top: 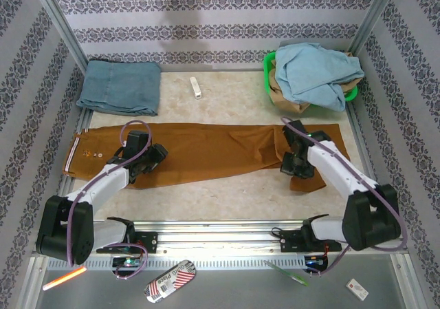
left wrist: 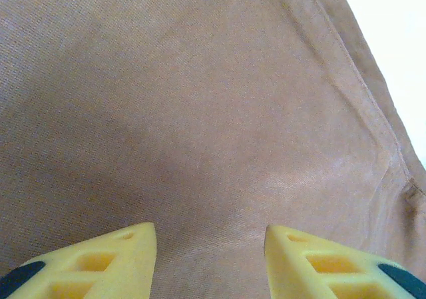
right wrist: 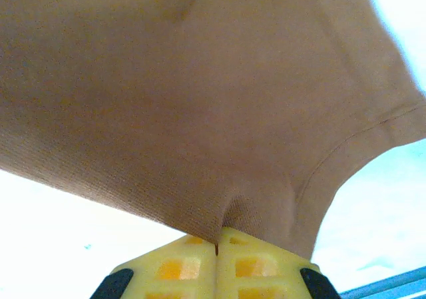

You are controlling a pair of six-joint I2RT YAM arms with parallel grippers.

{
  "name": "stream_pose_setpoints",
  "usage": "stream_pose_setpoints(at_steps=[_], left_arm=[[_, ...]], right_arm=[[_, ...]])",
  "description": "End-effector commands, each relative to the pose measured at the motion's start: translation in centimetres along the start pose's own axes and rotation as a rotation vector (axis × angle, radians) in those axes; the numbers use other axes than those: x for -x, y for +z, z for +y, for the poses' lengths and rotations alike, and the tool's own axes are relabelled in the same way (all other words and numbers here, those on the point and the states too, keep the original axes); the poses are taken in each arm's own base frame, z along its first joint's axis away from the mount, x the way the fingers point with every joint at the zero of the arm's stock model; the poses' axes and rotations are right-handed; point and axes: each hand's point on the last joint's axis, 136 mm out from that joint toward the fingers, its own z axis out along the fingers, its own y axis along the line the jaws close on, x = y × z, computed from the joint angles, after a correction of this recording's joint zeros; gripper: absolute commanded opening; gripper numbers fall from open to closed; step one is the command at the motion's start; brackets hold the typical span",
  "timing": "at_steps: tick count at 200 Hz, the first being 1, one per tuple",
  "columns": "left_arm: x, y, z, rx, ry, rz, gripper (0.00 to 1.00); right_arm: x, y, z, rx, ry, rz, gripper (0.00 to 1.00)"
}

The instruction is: Fold and stack the trousers

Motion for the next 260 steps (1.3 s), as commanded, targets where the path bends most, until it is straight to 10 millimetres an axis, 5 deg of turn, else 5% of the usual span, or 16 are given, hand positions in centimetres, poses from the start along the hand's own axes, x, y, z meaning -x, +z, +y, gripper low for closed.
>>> stream_pose_setpoints(at_steps=[1, 66, 97, 110, 152, 179, 230, 260], left_arm=[[0.6, -0.5, -1.5, -0.051, 0.032, -0.02, 0.46], [1.0, -0.6, -2.7, -0.076, 0.052, -0.011, 0.46], [1.1, -0.8, -3.2, -0.092, 0.056, -0.006, 0.46], [1.1, -0.8, -3.5, -0.1, 0.064, 0.001, 0.46], [1.2, -1.0, -4.8, -0.12, 0.104, 0.031, 0.48], [0.7, -0.8, -5.2, -0.141, 0.104, 0.056, 0.48], [-1.2, 1.0, -3.9, -0.093, 0.129, 0.099, 0.51], [1.1, 2.6, -5.2, -0.079, 0.124, 0.038, 0.51]], right_arm=[[2.7, -2.2, -1.7, -0.022, 0.043, -0.088, 0.0], [13.3, -5.2, -4.4, -0.082, 0.124, -0.195, 0.0], [17.9, -4.4, -6.8, -0.171, 0.171, -0.216, 0.0], [19.7, -4.2, -8.0, -0.2, 0.204, -0.21, 0.37], [24.0, -8.2, -8.8, -0.184, 0.26, -0.329, 0.51], [21.9, -10.0, -6.1, -0.048, 0.258, -0.355, 0.53], [8.2, -1.6, 2.9, 0.235, 0.188, -0.151, 0.57], [5.3, 1.3, 6.9, 0.295, 0.12, -0.078, 0.51]])
